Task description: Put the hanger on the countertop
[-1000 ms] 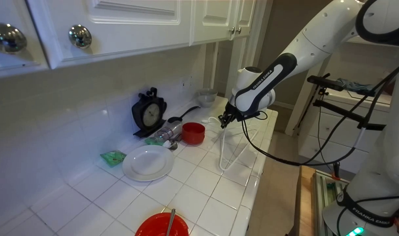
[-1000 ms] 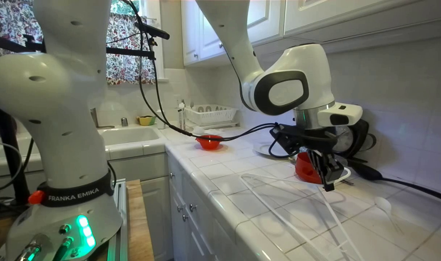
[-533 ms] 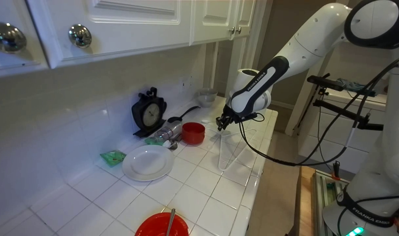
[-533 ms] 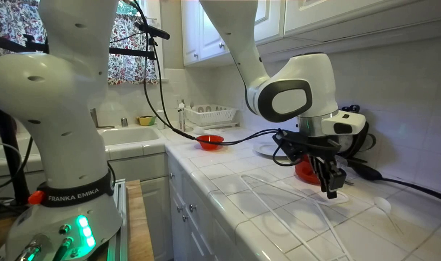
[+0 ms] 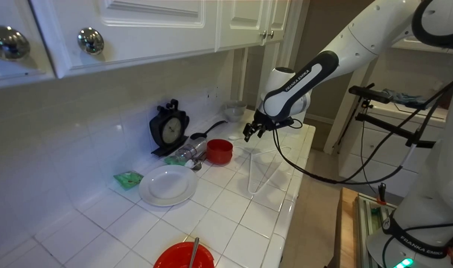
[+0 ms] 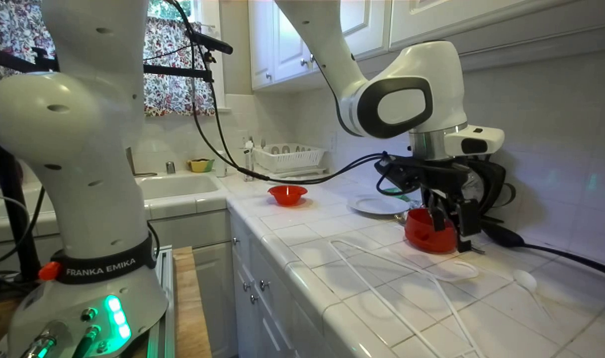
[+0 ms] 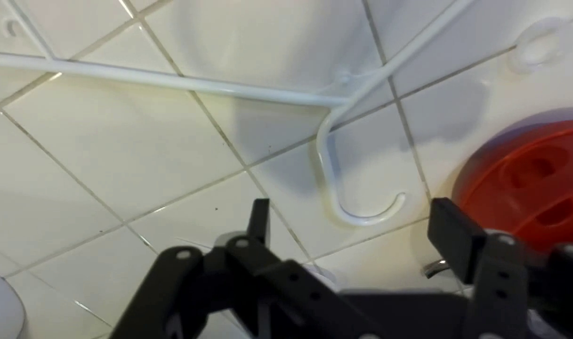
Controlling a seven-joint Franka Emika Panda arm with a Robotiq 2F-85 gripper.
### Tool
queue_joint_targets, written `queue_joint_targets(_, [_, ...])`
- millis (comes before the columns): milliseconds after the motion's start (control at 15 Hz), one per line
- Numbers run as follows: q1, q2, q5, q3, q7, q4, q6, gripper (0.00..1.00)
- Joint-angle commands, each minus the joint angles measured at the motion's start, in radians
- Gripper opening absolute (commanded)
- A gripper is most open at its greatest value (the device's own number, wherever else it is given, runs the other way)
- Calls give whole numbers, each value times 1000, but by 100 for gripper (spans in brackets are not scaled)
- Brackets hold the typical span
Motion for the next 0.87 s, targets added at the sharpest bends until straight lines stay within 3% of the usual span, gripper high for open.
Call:
queue_joint_targets(0, [55,-136,-92,-41,96,-28,-191,100])
queue_joint_targets(333, [58,-259,-117,-2,128,-52,-389,100])
queue_joint_targets(467, [56,-290,-124,9,69,-60,-431,100])
queue_joint_targets(533, [49,-231,-95,8,88,-18,-400,100])
queue_joint_targets(800, [48,-235,-96,9,86,-19,-406,100])
